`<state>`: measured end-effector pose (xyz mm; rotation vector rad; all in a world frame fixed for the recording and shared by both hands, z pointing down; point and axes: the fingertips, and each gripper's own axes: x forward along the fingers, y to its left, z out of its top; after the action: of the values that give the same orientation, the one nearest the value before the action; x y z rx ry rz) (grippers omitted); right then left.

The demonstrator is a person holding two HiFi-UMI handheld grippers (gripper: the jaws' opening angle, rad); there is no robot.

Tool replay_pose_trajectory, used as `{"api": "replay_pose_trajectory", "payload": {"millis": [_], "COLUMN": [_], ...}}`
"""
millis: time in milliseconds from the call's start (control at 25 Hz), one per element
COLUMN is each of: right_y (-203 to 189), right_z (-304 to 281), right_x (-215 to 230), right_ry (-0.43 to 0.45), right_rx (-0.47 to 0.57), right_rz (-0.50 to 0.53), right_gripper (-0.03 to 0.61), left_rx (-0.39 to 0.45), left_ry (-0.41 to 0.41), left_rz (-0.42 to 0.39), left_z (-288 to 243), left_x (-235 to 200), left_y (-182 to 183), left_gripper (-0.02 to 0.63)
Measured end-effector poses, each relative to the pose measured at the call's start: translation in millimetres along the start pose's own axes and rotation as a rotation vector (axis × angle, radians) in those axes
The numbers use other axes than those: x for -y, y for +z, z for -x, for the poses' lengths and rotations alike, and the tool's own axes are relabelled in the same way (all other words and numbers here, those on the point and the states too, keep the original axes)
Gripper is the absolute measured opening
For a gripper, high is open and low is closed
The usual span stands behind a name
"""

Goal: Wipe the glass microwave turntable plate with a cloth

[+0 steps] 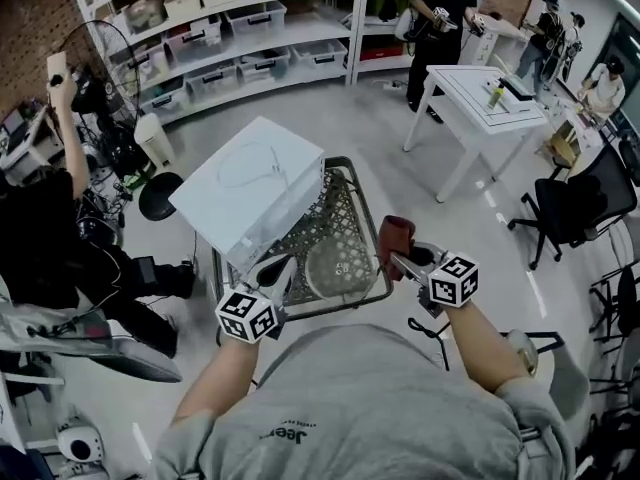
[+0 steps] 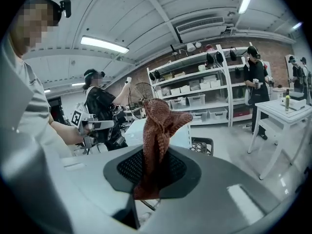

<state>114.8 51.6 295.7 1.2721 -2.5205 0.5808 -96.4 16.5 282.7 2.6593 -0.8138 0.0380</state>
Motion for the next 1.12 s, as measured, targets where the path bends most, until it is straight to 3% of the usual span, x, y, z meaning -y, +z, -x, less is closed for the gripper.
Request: {"api": "replay_pose_trajectory", "payload": {"millis": [200, 400, 800, 960, 1120], "right_y": [9.7, 12.6, 0.7, -10.2, -28.9], "right_z": [-32.3, -51.0, -90.0, -111.3, -128.9], "right_x": [20.9, 61.8, 147.8, 156.9, 158.6], "right_ry": [0.012, 0.060, 0.286, 0.334, 0.339], "right_rx": [-0.032, -0.050, -0.156, -0.206, -0.234], "right_rz": [0.001, -0.007, 0.070, 0.098, 0.106], "right_gripper": [0.075, 0.075, 0.075, 0.075, 0.075], "left_rx": [-0.032, -0.063, -0.118, -0.192, -0.330], "left_ry": [-0.015, 0.034, 0.330, 0.391, 0.361], "left_rz": [-0.009, 0.012, 0.057, 0.058, 0.032], "left_z": [-22.0, -53.6, -108.0, -106.2, -108.0], "left_x": [-24.6, -40.7, -62.3, -74.4, -82.4], "left_y": [-3.3, -15.5, -72.9, -103.0, -152.6], "left_gripper": [-0.002, -0.002, -0.002, -0.002, -0.002]}}
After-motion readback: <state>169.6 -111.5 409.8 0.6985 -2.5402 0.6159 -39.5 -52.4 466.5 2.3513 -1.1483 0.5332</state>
